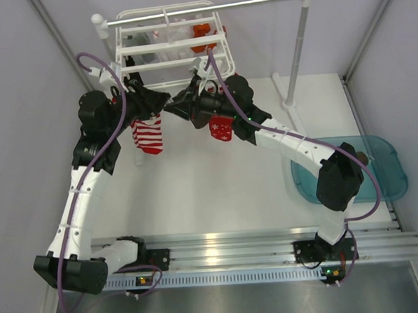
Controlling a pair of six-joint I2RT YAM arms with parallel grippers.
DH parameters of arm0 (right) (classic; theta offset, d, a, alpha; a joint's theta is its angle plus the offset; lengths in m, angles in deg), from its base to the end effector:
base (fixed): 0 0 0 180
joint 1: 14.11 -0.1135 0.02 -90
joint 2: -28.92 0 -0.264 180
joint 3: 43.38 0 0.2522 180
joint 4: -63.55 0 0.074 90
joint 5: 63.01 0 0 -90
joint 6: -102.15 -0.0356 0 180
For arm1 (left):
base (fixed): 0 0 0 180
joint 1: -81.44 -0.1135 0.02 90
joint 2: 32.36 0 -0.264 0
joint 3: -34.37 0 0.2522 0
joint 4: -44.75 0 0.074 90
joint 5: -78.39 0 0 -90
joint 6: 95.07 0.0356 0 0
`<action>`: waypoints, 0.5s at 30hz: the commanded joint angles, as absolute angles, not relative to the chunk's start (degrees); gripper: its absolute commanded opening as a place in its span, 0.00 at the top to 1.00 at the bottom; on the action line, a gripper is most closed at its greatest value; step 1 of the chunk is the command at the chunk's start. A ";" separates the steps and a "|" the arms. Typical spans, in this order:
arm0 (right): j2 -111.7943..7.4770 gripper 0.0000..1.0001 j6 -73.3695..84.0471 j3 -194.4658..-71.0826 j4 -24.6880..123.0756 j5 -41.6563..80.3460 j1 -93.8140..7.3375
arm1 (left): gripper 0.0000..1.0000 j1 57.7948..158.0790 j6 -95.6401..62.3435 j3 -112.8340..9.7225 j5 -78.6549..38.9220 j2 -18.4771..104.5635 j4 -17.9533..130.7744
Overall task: Clip the socks to the hanger
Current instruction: Open the clamp at the hanger.
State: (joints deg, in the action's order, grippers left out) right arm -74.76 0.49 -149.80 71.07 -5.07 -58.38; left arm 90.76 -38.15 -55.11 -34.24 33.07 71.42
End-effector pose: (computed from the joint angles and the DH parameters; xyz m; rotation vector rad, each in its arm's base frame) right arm 0.2996 0.3185 0.4006 -0.8840 1.2491 1.1796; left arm 0.2418 -0.0536 0.4515 -0.0312 1.6869 -0.8816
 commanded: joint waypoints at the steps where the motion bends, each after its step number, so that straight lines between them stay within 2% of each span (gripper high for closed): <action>1: -74.17 1.00 0.29 -150.31 73.87 -7.55 -58.50 | 0.51 90.75 -39.61 -55.24 -33.40 33.82 65.55; 7: -74.35 1.00 0.38 -150.39 73.96 -7.64 -58.58 | 0.56 90.75 -40.84 -55.24 -33.93 34.61 63.61; 10: -74.44 1.00 0.55 -150.57 73.96 -7.99 -58.58 | 0.66 90.75 -41.02 -55.15 -34.19 34.96 63.09; 11: -74.52 0.99 0.46 -150.65 73.87 -8.08 -58.58 | 0.75 90.75 -40.93 -55.06 -34.28 34.96 63.00; 14: -74.44 0.87 0.64 -150.65 73.17 -7.73 -58.58 | 0.87 90.75 -40.49 -54.97 -34.63 34.87 63.00; 15: -74.26 0.75 0.90 -150.66 72.12 -7.47 -58.58 | 0.94 90.75 -40.31 -54.89 -34.55 34.70 63.08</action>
